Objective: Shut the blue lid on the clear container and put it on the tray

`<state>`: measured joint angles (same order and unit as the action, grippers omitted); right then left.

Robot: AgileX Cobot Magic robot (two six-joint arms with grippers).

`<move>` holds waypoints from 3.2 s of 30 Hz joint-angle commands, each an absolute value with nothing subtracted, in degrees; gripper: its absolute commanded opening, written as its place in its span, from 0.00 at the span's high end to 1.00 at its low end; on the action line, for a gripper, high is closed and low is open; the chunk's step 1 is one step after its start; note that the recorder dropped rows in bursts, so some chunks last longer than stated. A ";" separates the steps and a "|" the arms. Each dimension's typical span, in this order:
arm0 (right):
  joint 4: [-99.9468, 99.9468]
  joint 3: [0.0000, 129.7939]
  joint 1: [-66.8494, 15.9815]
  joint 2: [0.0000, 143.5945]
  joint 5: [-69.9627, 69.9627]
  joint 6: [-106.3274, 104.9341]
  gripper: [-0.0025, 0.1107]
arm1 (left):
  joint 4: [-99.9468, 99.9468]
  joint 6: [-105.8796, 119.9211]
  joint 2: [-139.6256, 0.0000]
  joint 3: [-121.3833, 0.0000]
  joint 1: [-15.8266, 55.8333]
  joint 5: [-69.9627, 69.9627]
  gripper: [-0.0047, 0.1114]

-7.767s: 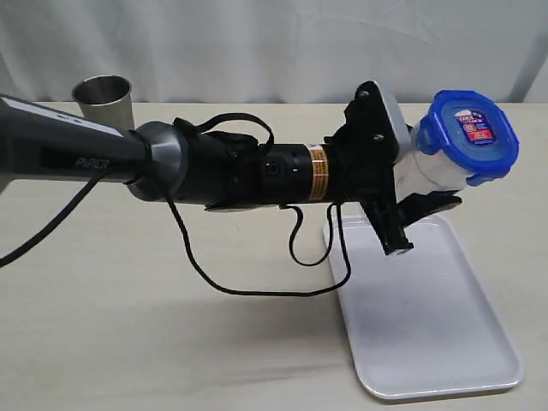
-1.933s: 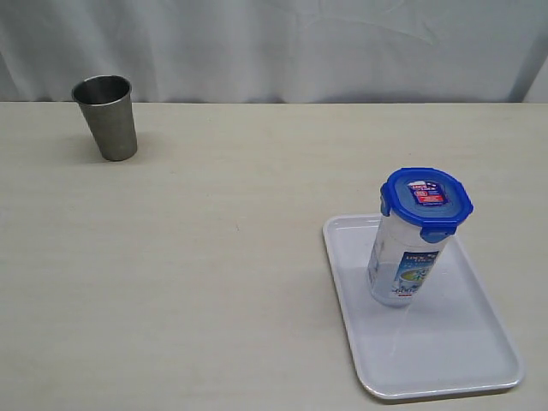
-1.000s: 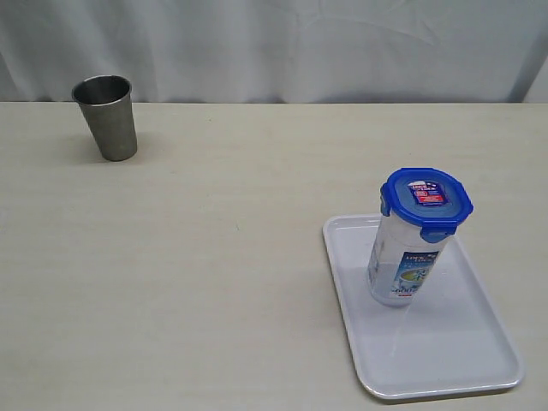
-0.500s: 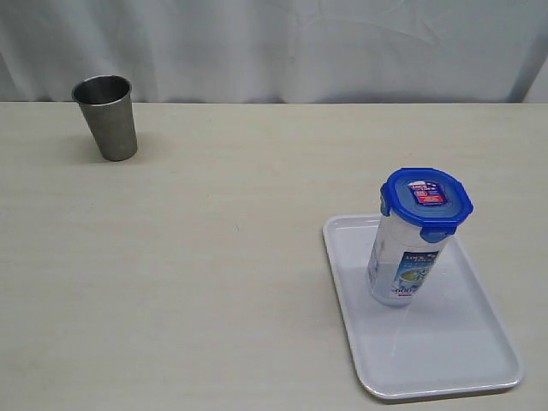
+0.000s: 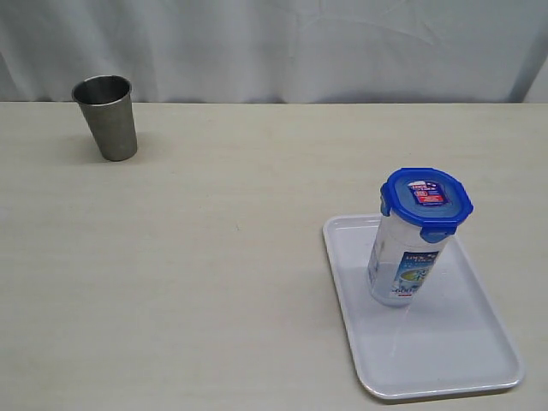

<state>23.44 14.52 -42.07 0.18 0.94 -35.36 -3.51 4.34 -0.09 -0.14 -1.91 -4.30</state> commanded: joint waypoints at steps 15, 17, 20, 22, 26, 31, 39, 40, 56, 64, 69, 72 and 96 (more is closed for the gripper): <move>24.78 14.27 -42.10 0.00 0.80 -35.06 0.94 | -2.37 4.09 0.00 0.00 -2.02 -17.62 0.96; 24.78 14.27 -42.10 0.00 0.80 -35.06 0.94 | -2.37 4.09 0.00 0.00 -2.02 -17.62 0.96; 24.78 14.27 -42.10 0.00 0.80 -35.06 0.94 | -2.37 4.09 0.00 0.00 -2.02 -17.62 0.96; 24.78 14.27 -42.10 0.00 0.80 -35.06 0.94 | -2.37 4.09 0.00 0.00 -2.02 -17.62 0.96; 24.78 14.27 -42.10 0.00 0.80 -35.06 0.94 | -2.37 4.20 0.00 0.00 -2.02 -17.62 0.96; 24.78 14.27 -42.10 0.00 0.80 -35.06 0.94 | -2.80 4.21 0.00 0.00 -2.02 -17.62 0.96; 24.78 14.27 -42.10 0.00 0.80 -35.06 0.94 | -3.62 -0.64 0.00 0.00 -2.02 -17.62 0.96; 24.78 14.27 -42.10 0.00 0.80 -35.06 0.94 | -3.52 -0.63 0.00 0.00 -2.02 -17.62 0.96; 25.03 14.27 -42.10 0.00 0.80 -35.06 0.94 | -2.23 -0.63 0.00 0.00 -2.02 -17.62 0.96; 25.03 14.27 -42.10 0.00 0.80 -35.06 0.94 | -2.23 -0.63 0.00 0.00 -2.02 -17.62 0.96; 33.71 14.39 -42.10 0.00 3.21 -26.73 0.94 | -2.23 -0.63 0.00 0.00 -2.02 -17.62 0.96; 39.52 14.39 -42.10 0.00 3.20 -25.87 0.94 | -2.23 -0.63 0.00 0.00 -2.02 -17.62 0.96; 23.10 4.75 -16.84 0.00 23.23 -14.91 0.94 | -2.12 -0.63 0.00 0.00 -2.02 -17.62 0.96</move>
<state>26.85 7.09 -22.93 0.18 20.57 -17.47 -2.14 -0.30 -0.09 -0.14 -1.91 -18.03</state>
